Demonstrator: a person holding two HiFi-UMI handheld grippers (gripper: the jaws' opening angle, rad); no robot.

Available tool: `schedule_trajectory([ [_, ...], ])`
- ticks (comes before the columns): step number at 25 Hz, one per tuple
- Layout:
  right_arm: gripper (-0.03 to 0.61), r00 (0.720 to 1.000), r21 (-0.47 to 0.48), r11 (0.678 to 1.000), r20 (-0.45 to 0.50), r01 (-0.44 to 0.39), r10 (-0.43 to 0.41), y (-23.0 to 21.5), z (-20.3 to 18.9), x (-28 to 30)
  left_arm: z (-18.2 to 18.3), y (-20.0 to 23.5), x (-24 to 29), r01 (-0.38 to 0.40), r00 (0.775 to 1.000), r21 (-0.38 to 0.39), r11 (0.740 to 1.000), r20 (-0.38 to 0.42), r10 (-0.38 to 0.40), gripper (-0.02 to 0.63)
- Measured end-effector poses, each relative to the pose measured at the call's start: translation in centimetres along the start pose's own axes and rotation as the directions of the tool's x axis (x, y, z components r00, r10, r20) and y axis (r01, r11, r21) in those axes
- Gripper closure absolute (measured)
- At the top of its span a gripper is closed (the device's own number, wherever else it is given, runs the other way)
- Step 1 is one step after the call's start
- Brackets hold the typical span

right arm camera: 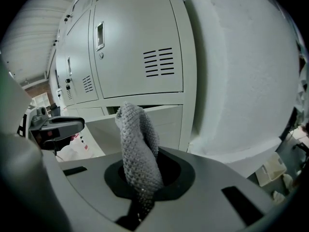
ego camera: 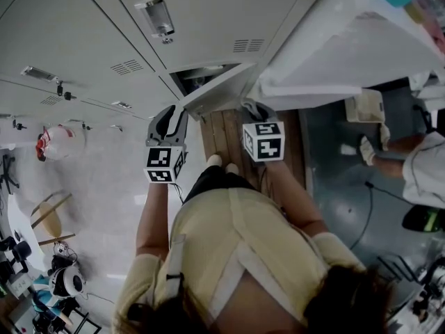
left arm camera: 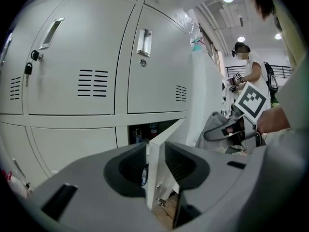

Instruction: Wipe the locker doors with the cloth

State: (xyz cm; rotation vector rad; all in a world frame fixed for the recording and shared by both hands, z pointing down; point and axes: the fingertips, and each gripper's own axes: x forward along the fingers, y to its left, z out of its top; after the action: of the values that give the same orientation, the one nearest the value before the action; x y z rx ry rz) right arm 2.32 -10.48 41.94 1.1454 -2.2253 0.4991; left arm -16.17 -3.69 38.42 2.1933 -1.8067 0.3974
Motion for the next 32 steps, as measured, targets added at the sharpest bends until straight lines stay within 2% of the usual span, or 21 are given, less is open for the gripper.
schedule_trajectory([
  [7, 0.566, 0.999, 0.027, 0.999, 0.034, -0.036, 0.035, 0.7, 0.6, -1.1, 1.1, 0.2, -1.9, -0.008, 1.000, -0.082, 0.997, 0.020, 0.009, 0.503],
  [12, 0.566, 0.996, 0.047, 0.997, 0.063, -0.062, 0.059, 1.0, 1.1, -2.3, 1.7, 0.2, -3.0, -0.027, 0.999, -0.125, 0.992, 0.021, 0.029, 0.546],
  [19, 0.568, 0.991, 0.037, 0.995, 0.099, -0.089, 0.085, 1.4, 1.9, -3.9, 1.9, -0.4, -4.3, -0.005, 1.000, -0.200, 0.980, 0.008, 0.006, 0.575],
  [32, 0.566, 0.989, 0.042, 0.993, 0.113, -0.106, 0.100, 1.7, 2.0, -4.3, 1.4, -0.4, -5.3, -0.032, 0.999, -0.192, 0.981, -0.015, 0.030, 0.597],
])
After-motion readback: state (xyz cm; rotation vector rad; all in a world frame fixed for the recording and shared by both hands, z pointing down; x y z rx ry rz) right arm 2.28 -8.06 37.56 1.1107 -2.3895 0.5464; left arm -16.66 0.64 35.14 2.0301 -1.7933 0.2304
